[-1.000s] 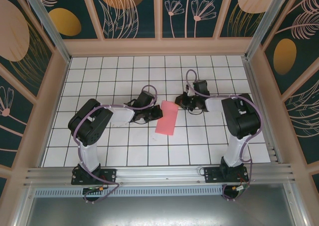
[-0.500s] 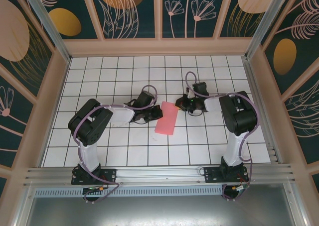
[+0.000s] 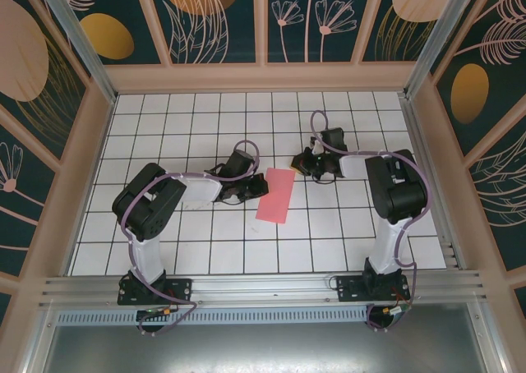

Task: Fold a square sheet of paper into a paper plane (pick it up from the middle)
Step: Fold the square sheet of paper in half at the center of the table.

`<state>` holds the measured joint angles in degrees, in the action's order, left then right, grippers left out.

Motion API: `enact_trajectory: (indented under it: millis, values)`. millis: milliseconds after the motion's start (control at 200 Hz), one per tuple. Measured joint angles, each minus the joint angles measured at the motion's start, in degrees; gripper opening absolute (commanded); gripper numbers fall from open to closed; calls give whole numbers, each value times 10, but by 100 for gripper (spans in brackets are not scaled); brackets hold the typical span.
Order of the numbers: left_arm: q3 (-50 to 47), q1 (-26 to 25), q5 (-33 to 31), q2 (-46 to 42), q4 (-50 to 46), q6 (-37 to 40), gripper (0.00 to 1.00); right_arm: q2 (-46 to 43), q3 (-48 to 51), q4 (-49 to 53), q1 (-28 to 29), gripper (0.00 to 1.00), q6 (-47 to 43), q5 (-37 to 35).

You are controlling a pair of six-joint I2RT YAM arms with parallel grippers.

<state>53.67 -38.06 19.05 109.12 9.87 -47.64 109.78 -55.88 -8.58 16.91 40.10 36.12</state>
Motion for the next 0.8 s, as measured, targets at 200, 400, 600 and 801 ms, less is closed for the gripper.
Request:
enact_trajectory:
  millis: [200,400,600,801]
  values:
    - [0,0,0,0,0,0,0,22,5,-6,-2,0,9,0]
    - [0,0,0,0,0,0,0,20,5,-6,-2,0,9,0]
    - [0,0,0,0,0,0,0,-1,5,3,1,0,9,0]
    - [0,0,0,0,0,0,0,-27,5,-2,12,0,10,4]
